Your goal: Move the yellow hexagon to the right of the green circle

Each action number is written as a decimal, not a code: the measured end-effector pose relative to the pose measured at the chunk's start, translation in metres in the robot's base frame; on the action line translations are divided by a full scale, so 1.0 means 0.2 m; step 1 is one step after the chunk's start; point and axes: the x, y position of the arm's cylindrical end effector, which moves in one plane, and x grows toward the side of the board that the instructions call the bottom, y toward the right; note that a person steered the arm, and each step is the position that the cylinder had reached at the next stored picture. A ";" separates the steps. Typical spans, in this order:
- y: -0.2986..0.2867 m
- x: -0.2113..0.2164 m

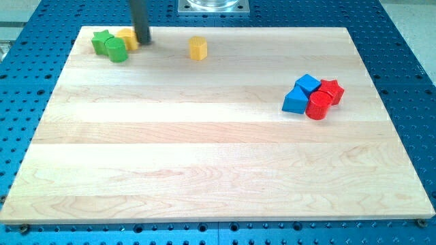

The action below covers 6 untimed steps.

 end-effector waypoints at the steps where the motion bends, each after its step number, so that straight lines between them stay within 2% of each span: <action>1: 0.06 0.05; 2: 0.41 0.00; 3: 0.95 -0.01; 4: 1.11 0.05; 5: 0.98 0.13; 6: 0.73 0.18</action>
